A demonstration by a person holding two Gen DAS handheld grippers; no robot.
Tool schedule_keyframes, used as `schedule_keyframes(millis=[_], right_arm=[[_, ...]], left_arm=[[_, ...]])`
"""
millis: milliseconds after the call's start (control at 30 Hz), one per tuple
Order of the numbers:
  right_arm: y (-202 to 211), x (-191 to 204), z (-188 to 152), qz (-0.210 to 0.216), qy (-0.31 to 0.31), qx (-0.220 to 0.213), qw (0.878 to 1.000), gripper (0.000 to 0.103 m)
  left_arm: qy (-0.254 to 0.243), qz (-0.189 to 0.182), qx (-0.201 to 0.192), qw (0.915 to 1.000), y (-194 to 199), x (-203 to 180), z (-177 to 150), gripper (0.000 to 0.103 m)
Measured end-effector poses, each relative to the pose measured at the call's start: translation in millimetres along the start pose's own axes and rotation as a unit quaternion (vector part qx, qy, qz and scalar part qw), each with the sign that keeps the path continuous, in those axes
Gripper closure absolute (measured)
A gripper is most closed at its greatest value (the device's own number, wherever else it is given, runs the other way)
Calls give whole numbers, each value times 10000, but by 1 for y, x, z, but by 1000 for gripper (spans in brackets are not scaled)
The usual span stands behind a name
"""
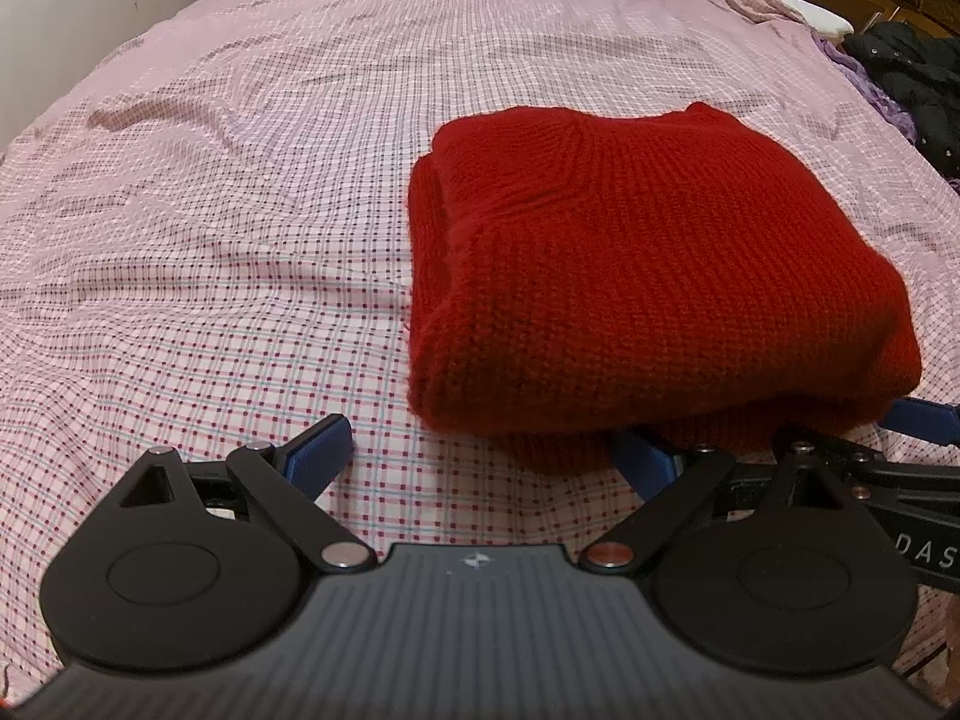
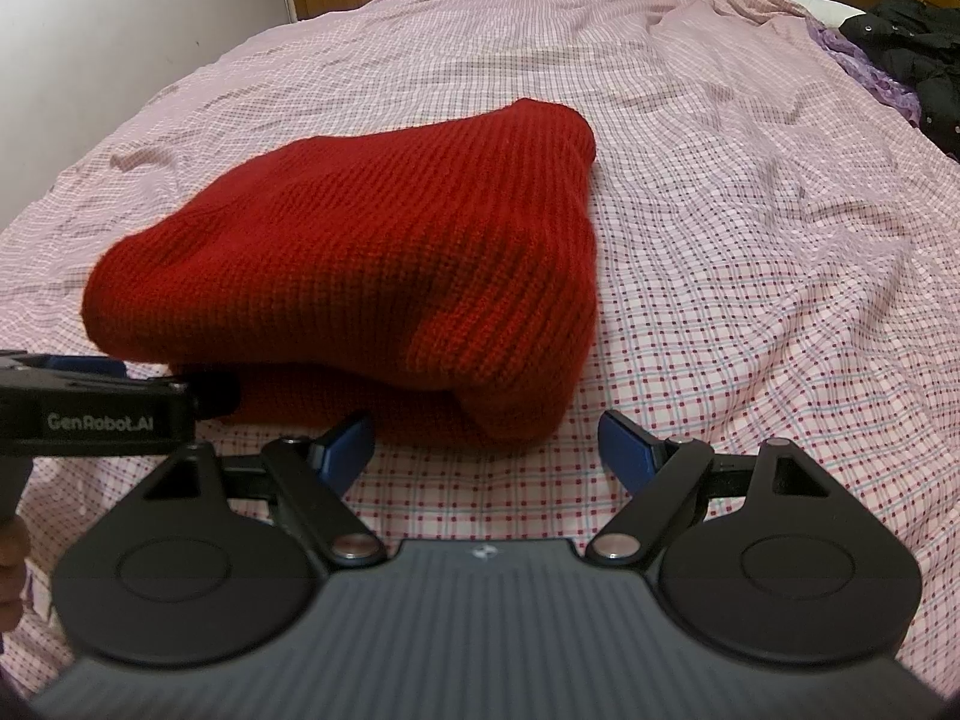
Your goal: Fold small clothes
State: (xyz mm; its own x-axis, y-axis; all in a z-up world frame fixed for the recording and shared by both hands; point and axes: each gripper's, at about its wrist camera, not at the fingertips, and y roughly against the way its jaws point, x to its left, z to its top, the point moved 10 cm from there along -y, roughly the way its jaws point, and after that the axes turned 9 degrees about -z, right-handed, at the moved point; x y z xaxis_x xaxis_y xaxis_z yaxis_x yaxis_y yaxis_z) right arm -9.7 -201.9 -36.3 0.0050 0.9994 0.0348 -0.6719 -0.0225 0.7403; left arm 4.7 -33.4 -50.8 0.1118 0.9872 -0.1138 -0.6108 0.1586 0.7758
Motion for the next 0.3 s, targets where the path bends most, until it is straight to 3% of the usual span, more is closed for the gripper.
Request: schedule_keyframes(millis=[300], right_arm=[[1, -1, 1, -6, 9, -11, 10000, 20]], left_arm=[[55, -81, 65, 9999, -1, 0, -1, 6]])
